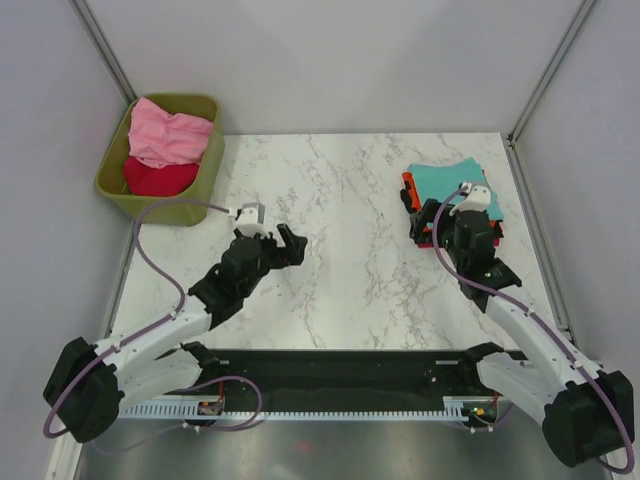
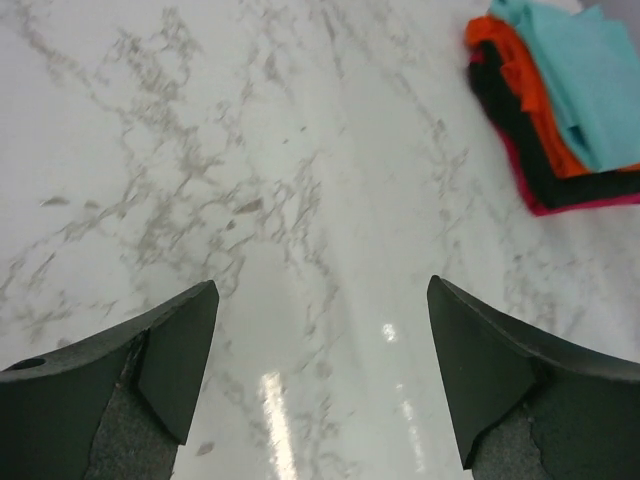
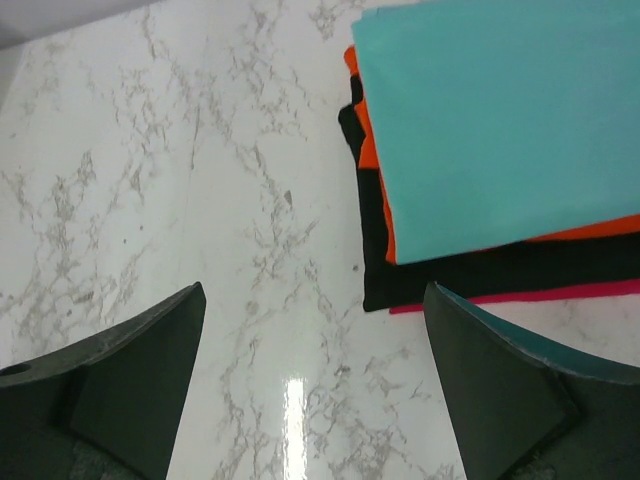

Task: Fold and stack the t-shirts
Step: Reset both grippers

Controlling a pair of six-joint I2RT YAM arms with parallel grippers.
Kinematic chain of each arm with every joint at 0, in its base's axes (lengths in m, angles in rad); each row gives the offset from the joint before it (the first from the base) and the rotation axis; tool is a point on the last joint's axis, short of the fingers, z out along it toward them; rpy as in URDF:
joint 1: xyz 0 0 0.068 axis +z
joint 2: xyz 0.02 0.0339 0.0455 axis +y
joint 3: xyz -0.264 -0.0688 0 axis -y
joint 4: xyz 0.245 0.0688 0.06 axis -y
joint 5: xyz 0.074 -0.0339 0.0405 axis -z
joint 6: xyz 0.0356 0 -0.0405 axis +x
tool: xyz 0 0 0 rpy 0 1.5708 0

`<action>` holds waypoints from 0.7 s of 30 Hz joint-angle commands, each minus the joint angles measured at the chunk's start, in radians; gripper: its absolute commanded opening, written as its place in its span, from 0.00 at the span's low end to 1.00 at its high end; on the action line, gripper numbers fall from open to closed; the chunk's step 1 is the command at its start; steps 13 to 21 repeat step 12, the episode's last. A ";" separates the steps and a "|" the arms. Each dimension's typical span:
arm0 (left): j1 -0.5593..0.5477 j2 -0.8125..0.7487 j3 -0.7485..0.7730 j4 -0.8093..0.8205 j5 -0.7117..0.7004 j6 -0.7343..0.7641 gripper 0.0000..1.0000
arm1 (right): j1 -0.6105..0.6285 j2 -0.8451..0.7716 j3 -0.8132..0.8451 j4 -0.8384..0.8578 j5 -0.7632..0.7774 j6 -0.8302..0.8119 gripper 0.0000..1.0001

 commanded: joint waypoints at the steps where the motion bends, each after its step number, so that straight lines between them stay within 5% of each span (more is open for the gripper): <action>1: -0.002 -0.104 -0.091 -0.058 -0.056 0.120 0.92 | 0.031 -0.041 -0.095 0.075 -0.018 0.009 0.98; 21: -0.002 -0.213 -0.127 -0.062 -0.085 0.151 0.93 | 0.031 -0.092 -0.184 0.144 0.010 0.028 0.98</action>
